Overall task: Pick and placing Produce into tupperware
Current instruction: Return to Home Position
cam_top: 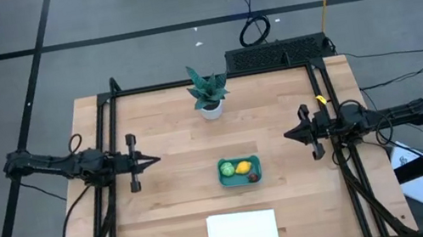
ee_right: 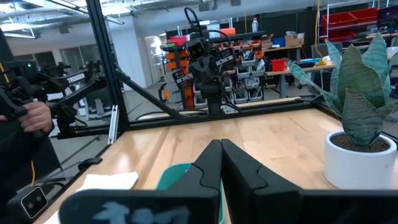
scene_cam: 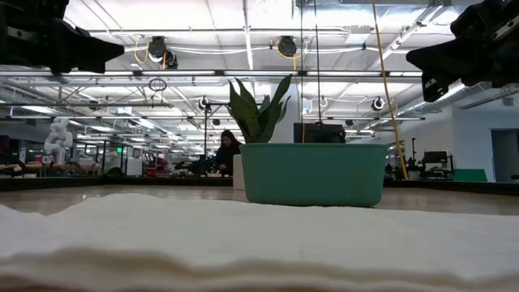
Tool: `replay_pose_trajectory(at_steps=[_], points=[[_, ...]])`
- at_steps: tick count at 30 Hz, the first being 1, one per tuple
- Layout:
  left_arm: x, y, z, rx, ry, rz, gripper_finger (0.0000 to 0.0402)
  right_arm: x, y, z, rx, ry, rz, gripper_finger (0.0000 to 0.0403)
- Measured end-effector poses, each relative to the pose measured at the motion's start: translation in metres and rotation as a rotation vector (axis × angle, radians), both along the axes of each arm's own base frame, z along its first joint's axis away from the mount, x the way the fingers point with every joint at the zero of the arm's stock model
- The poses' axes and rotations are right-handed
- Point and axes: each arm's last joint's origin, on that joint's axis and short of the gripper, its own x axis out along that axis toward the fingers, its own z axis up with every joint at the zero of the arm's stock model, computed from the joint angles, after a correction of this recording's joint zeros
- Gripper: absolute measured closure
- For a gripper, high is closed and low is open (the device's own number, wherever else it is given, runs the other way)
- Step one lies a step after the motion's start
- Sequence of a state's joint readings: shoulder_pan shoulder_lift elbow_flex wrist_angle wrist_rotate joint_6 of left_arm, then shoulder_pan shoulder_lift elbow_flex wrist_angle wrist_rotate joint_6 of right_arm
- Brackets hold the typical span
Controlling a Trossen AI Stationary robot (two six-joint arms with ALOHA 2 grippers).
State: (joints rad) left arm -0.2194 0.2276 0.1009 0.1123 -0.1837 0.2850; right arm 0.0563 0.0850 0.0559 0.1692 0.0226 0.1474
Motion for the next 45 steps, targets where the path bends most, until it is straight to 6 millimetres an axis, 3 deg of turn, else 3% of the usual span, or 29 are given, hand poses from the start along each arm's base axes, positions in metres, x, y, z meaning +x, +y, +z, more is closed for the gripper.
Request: replay_pose_trajectory(at_steps=[15,45], points=[[-0.012,0.003,0.003,-0.037,-0.050,0.017,0.0401,-0.006,0.000,0.003,-0.001,-0.051,-0.002,0.0403],[-0.012,0.006,-0.007,-0.133,0.045,0.136,0.0401,-0.005,-0.003,-0.002,0.026,0.009,-0.107,0.0403]])
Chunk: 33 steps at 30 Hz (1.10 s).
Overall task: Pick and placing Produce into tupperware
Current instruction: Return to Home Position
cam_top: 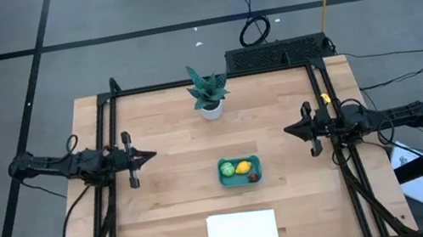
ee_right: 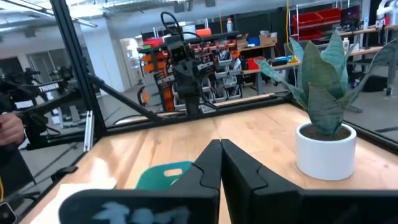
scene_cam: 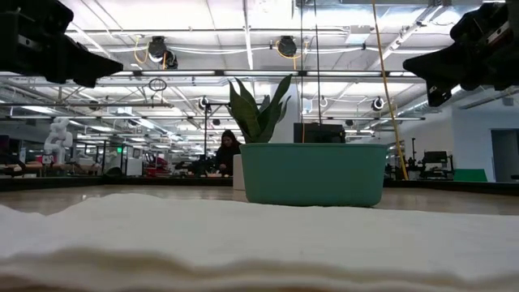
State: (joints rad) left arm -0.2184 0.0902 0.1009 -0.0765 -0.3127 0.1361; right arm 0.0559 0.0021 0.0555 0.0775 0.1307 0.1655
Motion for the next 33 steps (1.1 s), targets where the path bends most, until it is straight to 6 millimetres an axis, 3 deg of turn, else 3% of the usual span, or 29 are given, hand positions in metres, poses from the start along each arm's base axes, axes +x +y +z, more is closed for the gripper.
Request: replay_pose_trajectory(at_steps=[21,33], points=[[0.000,-0.004,-0.006,0.065,0.056,-0.135,0.0401,0.001,0.001,-0.006,-0.002,0.059,0.032,0.0403],[0.005,0.000,-0.017,0.039,-0.018,-0.057,0.0401,0.001,0.001,-0.006,0.004,0.064,0.031,0.0403]])
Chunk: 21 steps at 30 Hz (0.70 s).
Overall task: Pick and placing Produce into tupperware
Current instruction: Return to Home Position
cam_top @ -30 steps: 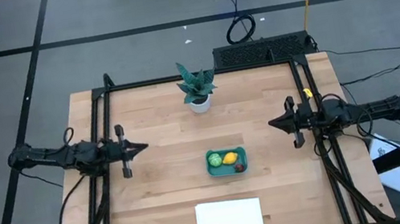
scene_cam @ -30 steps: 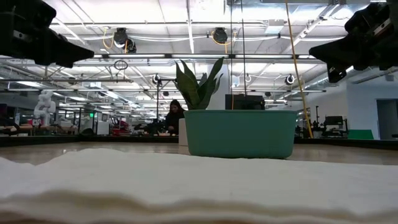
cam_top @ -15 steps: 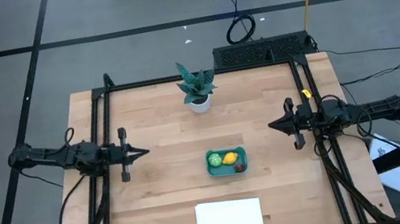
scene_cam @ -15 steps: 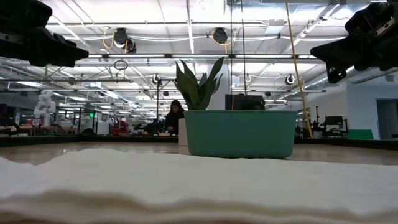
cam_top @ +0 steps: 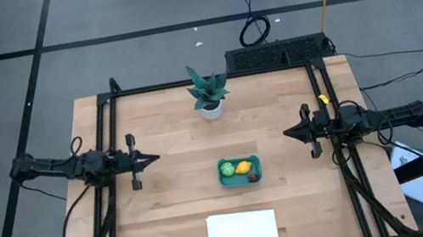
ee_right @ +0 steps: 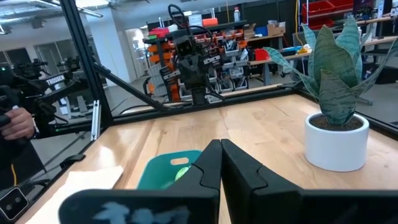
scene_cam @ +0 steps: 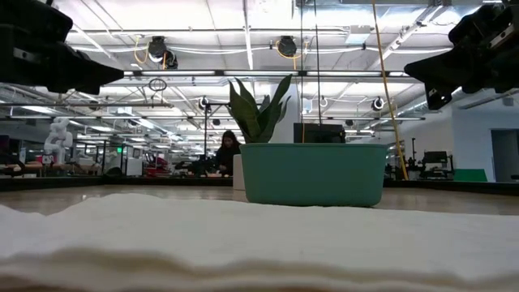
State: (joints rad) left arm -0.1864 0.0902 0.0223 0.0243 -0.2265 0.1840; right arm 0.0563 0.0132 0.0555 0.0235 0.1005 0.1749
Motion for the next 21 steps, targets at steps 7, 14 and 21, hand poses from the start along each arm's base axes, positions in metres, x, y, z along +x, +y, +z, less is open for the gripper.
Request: replay_pose_trajectory(at_steps=[7,14,21], points=[[0.0007,0.0018,-0.0015,-0.051,-0.013,0.020,0.0401,0.0003,-0.0004,-0.0002,0.016,-0.009,-0.006,0.0403],[0.0008,0.0023,-0.0017,-0.094,-0.014,0.031,0.0401,0.0004,-0.0006,-0.0003,0.023,-0.015,-0.011,0.0403],[0.0015,0.0022,-0.0029,-0.116,-0.001,0.036,0.0401,0.0004,-0.0007,-0.0005,0.021,-0.013,-0.013,0.0403]])
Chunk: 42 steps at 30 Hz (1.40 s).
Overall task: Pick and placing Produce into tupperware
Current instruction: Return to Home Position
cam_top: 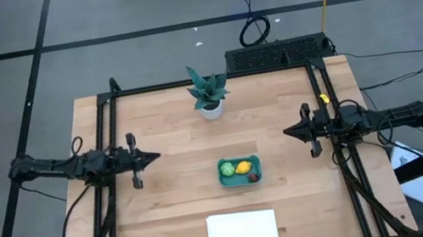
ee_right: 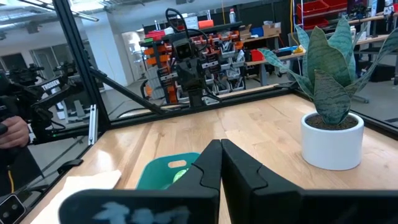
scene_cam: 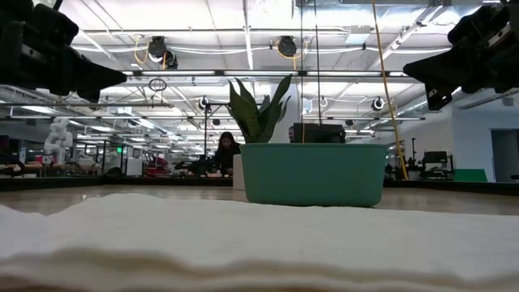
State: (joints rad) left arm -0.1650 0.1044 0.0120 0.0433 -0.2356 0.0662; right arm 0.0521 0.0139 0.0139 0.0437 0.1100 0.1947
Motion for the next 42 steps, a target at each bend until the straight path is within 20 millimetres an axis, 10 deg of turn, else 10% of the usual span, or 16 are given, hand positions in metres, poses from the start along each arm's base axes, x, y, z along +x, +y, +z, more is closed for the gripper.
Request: replay_pose_trajectory(at_steps=[42], points=[[0.0019,-0.0003,0.0002,0.016,-0.005,0.000,0.0377,-0.0002,0.0002,0.0047,-0.055,-0.045,0.003,0.0403]])
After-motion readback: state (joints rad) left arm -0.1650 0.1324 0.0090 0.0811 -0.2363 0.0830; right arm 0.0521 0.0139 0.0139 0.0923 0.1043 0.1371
